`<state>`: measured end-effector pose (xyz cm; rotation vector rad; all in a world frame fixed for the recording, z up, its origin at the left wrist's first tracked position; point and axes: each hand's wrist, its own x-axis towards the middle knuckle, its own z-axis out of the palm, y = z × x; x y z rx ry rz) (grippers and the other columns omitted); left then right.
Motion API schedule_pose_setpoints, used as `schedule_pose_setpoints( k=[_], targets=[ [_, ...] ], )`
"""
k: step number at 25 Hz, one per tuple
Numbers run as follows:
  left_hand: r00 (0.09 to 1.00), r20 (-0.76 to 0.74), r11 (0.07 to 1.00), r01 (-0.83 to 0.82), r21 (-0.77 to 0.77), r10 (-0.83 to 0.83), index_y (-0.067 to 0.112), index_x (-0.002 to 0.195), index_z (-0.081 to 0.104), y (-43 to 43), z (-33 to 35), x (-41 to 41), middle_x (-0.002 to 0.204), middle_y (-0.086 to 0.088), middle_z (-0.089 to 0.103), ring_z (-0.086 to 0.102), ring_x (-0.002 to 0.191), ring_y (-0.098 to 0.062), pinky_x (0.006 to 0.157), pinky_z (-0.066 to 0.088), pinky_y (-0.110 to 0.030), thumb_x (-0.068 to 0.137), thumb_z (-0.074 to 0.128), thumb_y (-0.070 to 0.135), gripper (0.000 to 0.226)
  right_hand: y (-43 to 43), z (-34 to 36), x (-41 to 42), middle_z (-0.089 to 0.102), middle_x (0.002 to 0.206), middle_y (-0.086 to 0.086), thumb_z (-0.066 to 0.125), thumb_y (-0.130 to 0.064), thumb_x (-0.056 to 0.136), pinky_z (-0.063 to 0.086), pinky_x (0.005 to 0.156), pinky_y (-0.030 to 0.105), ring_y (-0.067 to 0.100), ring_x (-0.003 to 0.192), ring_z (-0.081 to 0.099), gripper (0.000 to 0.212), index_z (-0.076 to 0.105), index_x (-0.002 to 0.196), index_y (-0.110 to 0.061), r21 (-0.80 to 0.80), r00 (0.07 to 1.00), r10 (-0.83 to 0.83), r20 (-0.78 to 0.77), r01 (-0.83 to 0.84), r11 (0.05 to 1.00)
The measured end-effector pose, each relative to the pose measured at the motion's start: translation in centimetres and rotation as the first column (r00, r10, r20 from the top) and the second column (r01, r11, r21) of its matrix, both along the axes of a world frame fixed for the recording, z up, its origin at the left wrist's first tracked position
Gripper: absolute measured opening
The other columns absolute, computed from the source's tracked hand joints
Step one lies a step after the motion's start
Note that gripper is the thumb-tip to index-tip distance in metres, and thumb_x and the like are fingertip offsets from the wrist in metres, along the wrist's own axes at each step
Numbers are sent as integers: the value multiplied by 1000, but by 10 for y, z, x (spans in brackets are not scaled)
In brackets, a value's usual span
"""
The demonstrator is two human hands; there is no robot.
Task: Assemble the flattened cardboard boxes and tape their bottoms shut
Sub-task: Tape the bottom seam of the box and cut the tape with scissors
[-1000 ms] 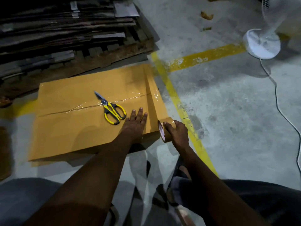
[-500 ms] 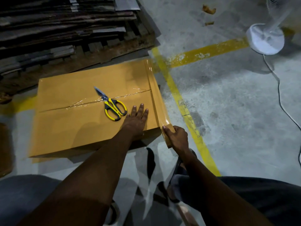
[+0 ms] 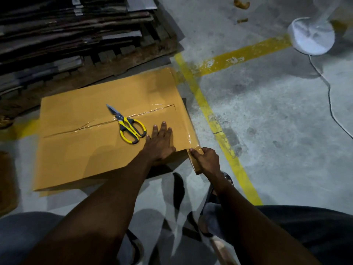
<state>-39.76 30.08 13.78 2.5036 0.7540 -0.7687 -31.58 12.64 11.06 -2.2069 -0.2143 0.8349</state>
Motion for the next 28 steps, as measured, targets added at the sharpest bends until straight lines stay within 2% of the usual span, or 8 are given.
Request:
schedule_pose_setpoints(
  k=[3, 6, 9, 11, 17, 22, 25, 28],
  targets=[
    [1000, 3, 1000, 7, 2, -7, 19, 153, 1, 7, 3, 1, 160, -4, -19, -12, 146, -34, 115, 11, -59, 95, 45, 44, 77, 1, -1, 1, 67, 70, 6, 70, -51, 84, 46, 64, 32, 24, 72, 64, 42, 69, 76, -10, 13, 1000, -12, -20, 12, 1000],
    [982, 184, 988, 10, 156, -39, 15, 153, 6, -6, 3, 4, 160, -12, -9, -4, 147, -35, 116, 15, -56, 95, 42, 43, 74, 0, -4, -1, 64, 64, 4, 72, -50, 83, 41, 58, 31, 24, 68, 64, 43, 65, 70, -9, 30, 999, -34, -36, 35, 999],
    [943, 216, 944, 192, 268, -253, 11, 153, -3, -32, -13, 23, 160, -10, -15, -10, 147, -31, 117, 5, -57, 93, 13, 48, 73, 0, -11, 6, 66, 68, 12, 74, -46, 81, 40, 59, 32, 27, 70, 64, 43, 66, 72, -5, 40, 991, -40, -128, 46, 998],
    [948, 189, 929, 188, 320, -257, 9, 153, -3, -31, -30, 40, 160, -10, -16, -12, 147, -32, 115, 4, -60, 90, 0, 50, 75, 2, -13, 15, 66, 75, 16, 71, -47, 81, 39, 62, 33, 28, 76, 64, 45, 65, 74, -3, 47, 984, -6, -177, 14, 999],
    [941, 276, 916, 76, 395, -197, 10, 153, -1, 60, -50, 90, 161, -10, -9, -4, 148, -30, 116, 5, -56, 99, 11, 48, 67, 8, -23, 24, 51, 63, 5, 60, -48, 76, 34, 60, 32, 22, 66, 52, 40, 50, 62, -12, 12, 977, 42, -207, -41, 999],
    [958, 235, 913, 58, 403, -165, 11, 153, -1, 115, -46, 118, 161, -9, -9, -5, 148, -33, 116, 4, -58, 100, 13, 50, 68, 9, -22, 44, 61, 87, 11, 58, -57, 74, 41, 73, 37, 28, 89, 59, 48, 50, 89, -12, 54, 970, 10, -243, 3, 999],
    [957, 251, 918, 33, 396, -143, 12, 153, -1, 125, -45, 128, 161, -8, -9, -6, 147, -33, 116, 2, -57, 100, 14, 49, 67, 21, -21, 57, 58, 105, 10, 54, -63, 72, 44, 86, 42, 28, 102, 56, 52, 50, 106, -23, 74, 987, 108, -117, -100, 992],
    [956, 265, 920, 12, 392, -126, 12, 153, 0, 134, -43, 136, 161, -7, -7, -6, 148, -32, 117, 2, -57, 100, 15, 49, 67, 38, -26, 67, 43, 139, 5, 47, -63, 83, 37, 104, 48, 25, 129, 41, 68, 38, 141, -29, 31, 959, 277, 62, -280, 960]
  ],
)
